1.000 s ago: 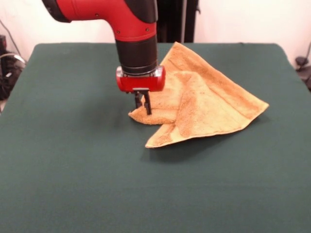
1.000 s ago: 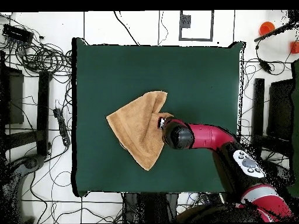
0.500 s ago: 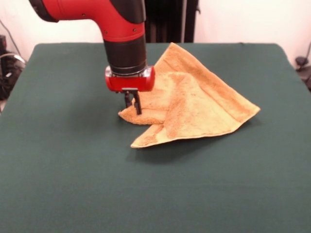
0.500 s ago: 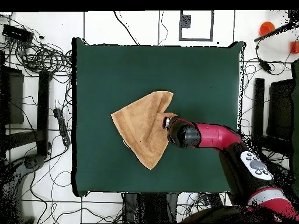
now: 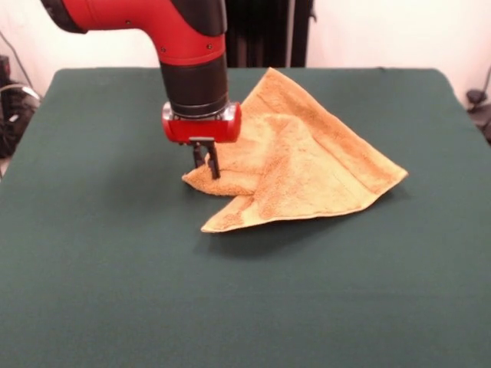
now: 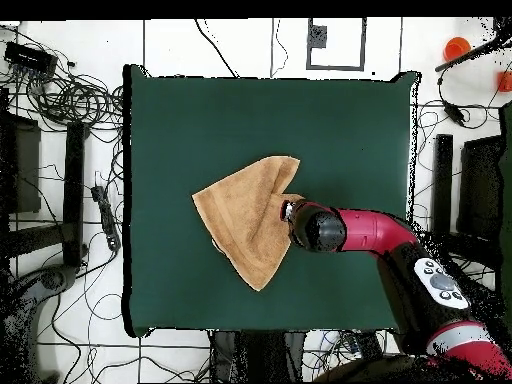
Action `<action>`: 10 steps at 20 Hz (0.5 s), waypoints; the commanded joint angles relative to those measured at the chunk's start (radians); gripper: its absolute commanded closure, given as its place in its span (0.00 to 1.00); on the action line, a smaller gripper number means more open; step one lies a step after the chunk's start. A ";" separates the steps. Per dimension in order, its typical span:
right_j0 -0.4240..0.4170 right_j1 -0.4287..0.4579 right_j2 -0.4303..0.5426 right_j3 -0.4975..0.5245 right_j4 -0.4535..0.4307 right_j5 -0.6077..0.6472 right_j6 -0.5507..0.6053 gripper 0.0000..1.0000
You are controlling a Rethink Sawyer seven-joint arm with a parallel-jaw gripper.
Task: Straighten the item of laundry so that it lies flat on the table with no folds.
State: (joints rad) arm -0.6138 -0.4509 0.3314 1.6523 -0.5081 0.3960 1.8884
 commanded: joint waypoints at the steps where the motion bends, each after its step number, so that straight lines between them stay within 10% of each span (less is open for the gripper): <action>1: 0.023 -0.058 0.048 -0.016 -0.024 0.113 -0.094 1.00; 10: 0.075 -0.107 -0.013 0.069 0.019 0.105 0.053 1.00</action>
State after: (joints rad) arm -0.5894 -0.5328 0.3180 1.6542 -0.5079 0.4240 1.8884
